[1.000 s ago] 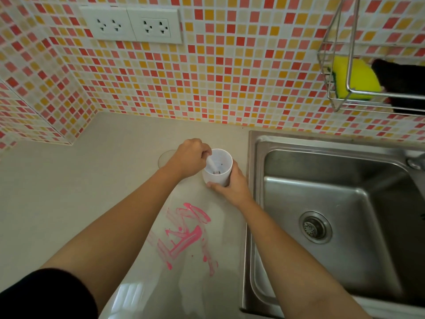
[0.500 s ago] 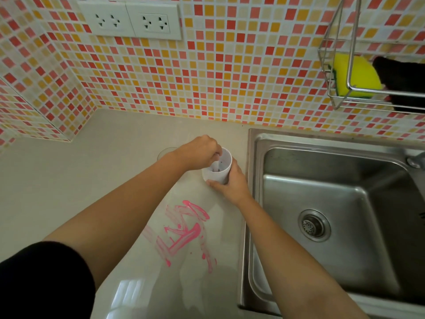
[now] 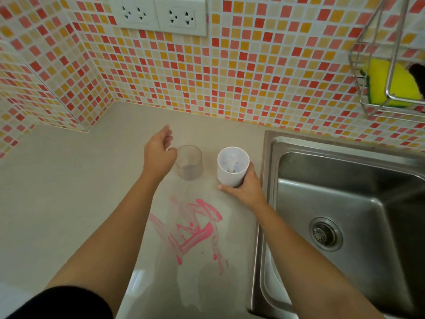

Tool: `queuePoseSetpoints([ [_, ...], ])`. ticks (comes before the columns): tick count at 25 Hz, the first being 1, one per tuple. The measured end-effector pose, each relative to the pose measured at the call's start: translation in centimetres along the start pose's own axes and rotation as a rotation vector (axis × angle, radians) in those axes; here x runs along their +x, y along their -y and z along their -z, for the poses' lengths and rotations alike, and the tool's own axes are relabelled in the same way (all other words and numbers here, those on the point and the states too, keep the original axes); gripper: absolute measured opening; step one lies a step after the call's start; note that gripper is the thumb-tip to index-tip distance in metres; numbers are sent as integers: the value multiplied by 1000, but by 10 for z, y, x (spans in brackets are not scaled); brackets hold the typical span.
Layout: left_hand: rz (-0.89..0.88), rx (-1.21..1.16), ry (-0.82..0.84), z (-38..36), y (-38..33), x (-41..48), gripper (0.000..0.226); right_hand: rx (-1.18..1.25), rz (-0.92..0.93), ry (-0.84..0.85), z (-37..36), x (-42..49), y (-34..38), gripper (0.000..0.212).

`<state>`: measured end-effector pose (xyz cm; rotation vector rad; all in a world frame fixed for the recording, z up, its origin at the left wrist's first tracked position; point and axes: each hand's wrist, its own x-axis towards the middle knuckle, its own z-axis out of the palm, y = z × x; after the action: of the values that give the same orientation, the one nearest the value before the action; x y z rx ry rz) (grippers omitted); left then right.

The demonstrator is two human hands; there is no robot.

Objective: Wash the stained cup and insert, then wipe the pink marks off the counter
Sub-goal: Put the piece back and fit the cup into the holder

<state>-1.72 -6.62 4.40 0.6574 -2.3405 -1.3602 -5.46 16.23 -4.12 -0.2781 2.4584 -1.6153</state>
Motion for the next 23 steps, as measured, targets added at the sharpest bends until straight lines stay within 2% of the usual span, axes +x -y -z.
queuePoseSetpoints([
  [2,211,-63,115,1,28,-4,75,11,-18,-13,-4,0,0,91],
  [4,284,-29,315,-10,47,-11,93,55,-52,-37,-7,1,1,85],
  [6,242,-25,348,-22,56,-17,98,117,-71,-71,-3,0,4,85],
  [9,151,-111,284,-37,51,-25,83,66,-31,-135,24,1,20,91],
  [11,96,-145,395,-49,43,-34,80,-58,-12,-166,52,2,38,92],
  [14,13,-102,571,-71,36,-54,84,-286,84,-50,94,2,61,89],
  [19,4,-105,579,-84,40,-65,86,-852,486,188,113,9,89,86],
  [23,-6,-106,601,-82,39,-64,88,-1097,651,342,92,13,114,84],
])
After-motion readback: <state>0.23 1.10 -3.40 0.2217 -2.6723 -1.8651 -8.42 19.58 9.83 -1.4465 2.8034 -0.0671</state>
